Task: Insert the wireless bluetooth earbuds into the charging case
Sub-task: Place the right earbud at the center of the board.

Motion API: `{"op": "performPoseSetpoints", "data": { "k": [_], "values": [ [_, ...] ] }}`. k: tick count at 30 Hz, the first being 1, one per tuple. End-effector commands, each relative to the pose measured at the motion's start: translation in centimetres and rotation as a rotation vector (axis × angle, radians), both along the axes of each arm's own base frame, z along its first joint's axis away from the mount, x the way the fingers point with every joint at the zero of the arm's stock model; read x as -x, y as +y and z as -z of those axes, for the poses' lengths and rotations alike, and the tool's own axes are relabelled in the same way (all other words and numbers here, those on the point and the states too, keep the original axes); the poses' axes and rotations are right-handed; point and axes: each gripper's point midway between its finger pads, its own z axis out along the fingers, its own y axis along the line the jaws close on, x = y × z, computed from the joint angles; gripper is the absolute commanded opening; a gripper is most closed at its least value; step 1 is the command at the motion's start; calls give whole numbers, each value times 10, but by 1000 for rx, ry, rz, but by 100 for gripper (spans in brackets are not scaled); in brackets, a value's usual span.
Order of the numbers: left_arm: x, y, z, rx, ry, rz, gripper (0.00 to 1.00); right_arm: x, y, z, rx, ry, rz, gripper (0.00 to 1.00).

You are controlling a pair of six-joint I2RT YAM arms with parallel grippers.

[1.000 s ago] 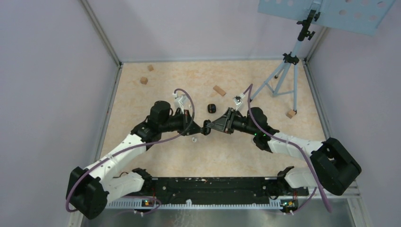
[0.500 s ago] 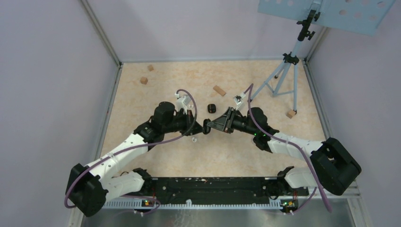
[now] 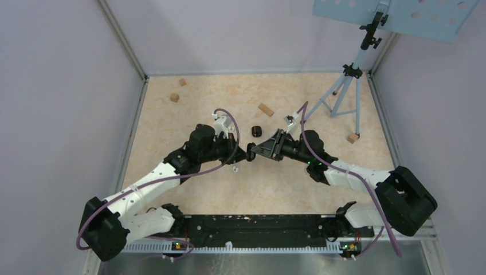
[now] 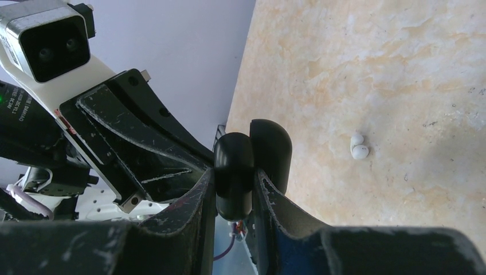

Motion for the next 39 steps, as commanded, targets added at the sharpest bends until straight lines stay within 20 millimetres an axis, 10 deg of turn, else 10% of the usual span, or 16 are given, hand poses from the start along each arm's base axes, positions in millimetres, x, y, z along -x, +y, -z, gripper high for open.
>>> {"op": "performPoseSetpoints", "data": {
  "k": [1, 14, 25, 39],
  "values": [
    [-11, -5, -22, 32, -61, -33, 0, 7, 10, -32, -98, -73, -42, 0],
    [-14, -7, -22, 3, -65, -31, 0, 10, 10, -32, -107, -68, -48, 0],
    [-16, -4, -32, -17, -87, -36, 31, 10, 10, -30, -106, -66, -49, 0],
    [-14, 0, -33, -27, -85, -50, 16, 12, 10, -29, -106, -60, -50, 0]
  ]
}}
